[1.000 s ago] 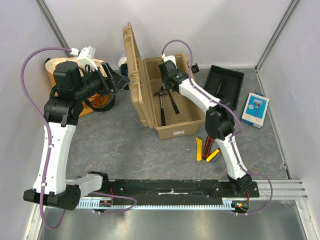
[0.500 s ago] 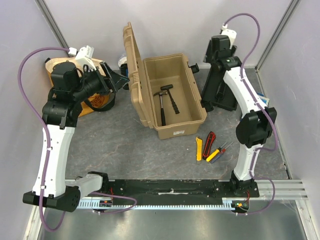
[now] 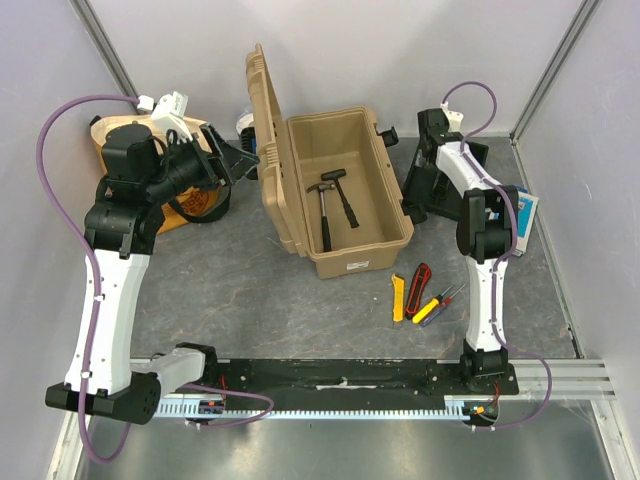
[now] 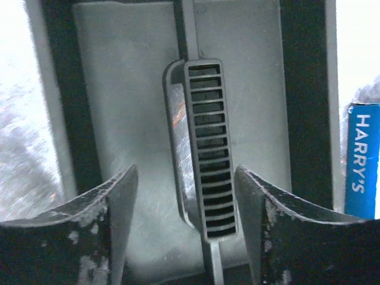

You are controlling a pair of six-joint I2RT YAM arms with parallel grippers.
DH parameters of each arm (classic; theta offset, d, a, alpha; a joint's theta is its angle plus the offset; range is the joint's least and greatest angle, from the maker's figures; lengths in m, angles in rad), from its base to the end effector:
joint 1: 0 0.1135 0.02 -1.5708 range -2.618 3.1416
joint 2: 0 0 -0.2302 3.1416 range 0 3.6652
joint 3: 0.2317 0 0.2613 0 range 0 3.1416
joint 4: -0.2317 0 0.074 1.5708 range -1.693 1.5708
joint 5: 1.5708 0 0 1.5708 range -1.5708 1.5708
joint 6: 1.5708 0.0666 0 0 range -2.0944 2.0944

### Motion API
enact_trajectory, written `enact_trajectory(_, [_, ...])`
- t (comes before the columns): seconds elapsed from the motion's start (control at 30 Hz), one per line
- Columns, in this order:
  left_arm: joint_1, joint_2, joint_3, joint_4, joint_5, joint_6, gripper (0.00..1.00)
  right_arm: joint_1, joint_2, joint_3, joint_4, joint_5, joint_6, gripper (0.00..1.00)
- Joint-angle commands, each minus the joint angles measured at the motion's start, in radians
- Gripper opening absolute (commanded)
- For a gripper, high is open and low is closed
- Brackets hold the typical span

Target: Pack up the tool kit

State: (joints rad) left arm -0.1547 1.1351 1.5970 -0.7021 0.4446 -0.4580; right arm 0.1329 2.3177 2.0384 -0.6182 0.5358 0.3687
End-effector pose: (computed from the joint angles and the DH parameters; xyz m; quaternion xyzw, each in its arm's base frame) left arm 0.2466 -0.0674 0.4573 0.0186 0.7791 -0.3470 0.5218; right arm 0.5192 0.0351 0.1674 0.1939 0.8936 -0.1630 0.3706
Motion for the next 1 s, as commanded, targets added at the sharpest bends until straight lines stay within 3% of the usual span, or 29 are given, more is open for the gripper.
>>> enact_trajectory(0.0, [-0.003, -0.015, 0.043, 0.000, -0.013, 0.042, 0.75, -0.039, 0.049, 0.080, -0.002, 0.015, 0.001, 0.69])
enact_trajectory(0.2, [-0.005, 0.005, 0.061, -0.004, -0.037, 0.064, 0.75, -0.041, 0.060, 0.034, 0.005, 0.029, 0.019, 0.64])
enact_trajectory(0.37, [-0.003, 0.020, 0.067, -0.005, -0.034, 0.071, 0.75, -0.047, 0.065, 0.008, 0.003, 0.006, 0.038, 0.44])
enact_trajectory(0.47, [-0.002, 0.025, 0.076, -0.013, -0.033, 0.076, 0.75, -0.049, 0.060, 0.006, 0.003, -0.014, 0.036, 0.41])
enact_trajectory(0.8, [-0.003, 0.017, 0.069, -0.022, -0.032, 0.084, 0.75, -0.070, 0.046, -0.027, 0.003, -0.094, 0.062, 0.56])
enact_trajectory(0.87, [-0.003, 0.011, 0.067, -0.023, -0.033, 0.084, 0.75, -0.070, 0.036, -0.047, 0.003, -0.091, 0.073, 0.46])
enact_trajectory(0.97, [-0.003, 0.005, 0.064, -0.023, -0.032, 0.084, 0.75, -0.069, -0.001, -0.089, 0.026, -0.076, 0.084, 0.15])
